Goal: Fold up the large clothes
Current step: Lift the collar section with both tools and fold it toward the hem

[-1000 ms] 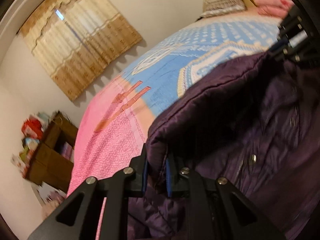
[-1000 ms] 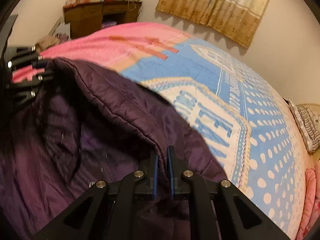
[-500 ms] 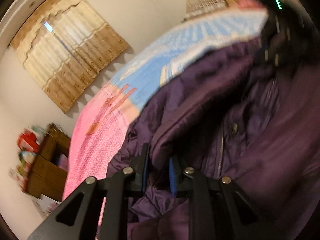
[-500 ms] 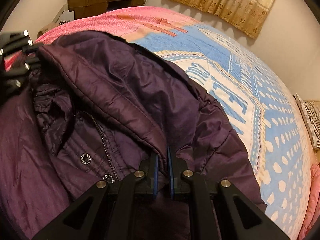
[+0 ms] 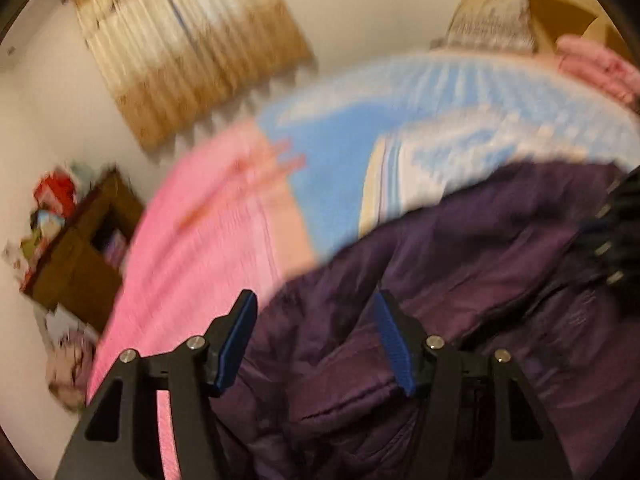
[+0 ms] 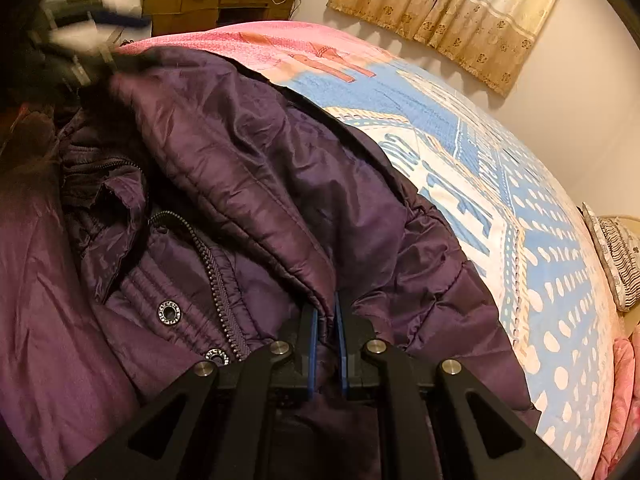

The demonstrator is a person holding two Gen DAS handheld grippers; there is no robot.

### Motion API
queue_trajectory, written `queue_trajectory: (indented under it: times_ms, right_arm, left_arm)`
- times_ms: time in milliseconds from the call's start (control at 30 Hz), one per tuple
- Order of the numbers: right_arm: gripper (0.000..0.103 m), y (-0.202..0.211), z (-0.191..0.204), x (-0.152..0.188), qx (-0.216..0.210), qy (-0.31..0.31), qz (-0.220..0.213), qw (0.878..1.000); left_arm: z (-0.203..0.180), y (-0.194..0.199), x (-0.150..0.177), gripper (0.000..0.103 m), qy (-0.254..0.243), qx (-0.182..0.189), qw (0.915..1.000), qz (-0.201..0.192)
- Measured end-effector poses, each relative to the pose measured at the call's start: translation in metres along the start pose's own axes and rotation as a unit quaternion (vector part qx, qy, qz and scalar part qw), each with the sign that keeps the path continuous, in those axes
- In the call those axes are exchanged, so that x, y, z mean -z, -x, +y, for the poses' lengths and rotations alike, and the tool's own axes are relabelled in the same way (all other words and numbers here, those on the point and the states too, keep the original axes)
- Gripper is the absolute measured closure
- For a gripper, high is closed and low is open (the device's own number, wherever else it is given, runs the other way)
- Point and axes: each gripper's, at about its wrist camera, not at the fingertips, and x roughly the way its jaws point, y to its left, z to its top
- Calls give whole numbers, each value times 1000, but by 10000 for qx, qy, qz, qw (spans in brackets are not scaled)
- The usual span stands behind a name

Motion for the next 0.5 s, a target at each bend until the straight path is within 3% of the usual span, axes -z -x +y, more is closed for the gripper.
queue_trajectory:
  times_ms: [133, 400, 500]
  right_arm:
    - [95, 1, 0, 3, 3, 3, -58, 10000]
    - [88, 24, -8, 2, -68, -124, -129, 9998]
    - [61, 52, -15, -3, -313, -464, -195, 9982]
  left_arm:
    - [-11, -13, 20, 38, 36, -56, 9998, 173]
    - [-17, -17, 28, 38, 87, -165, 9998, -61]
    - [-15, -15, 29, 38, 136, -147, 9998, -97]
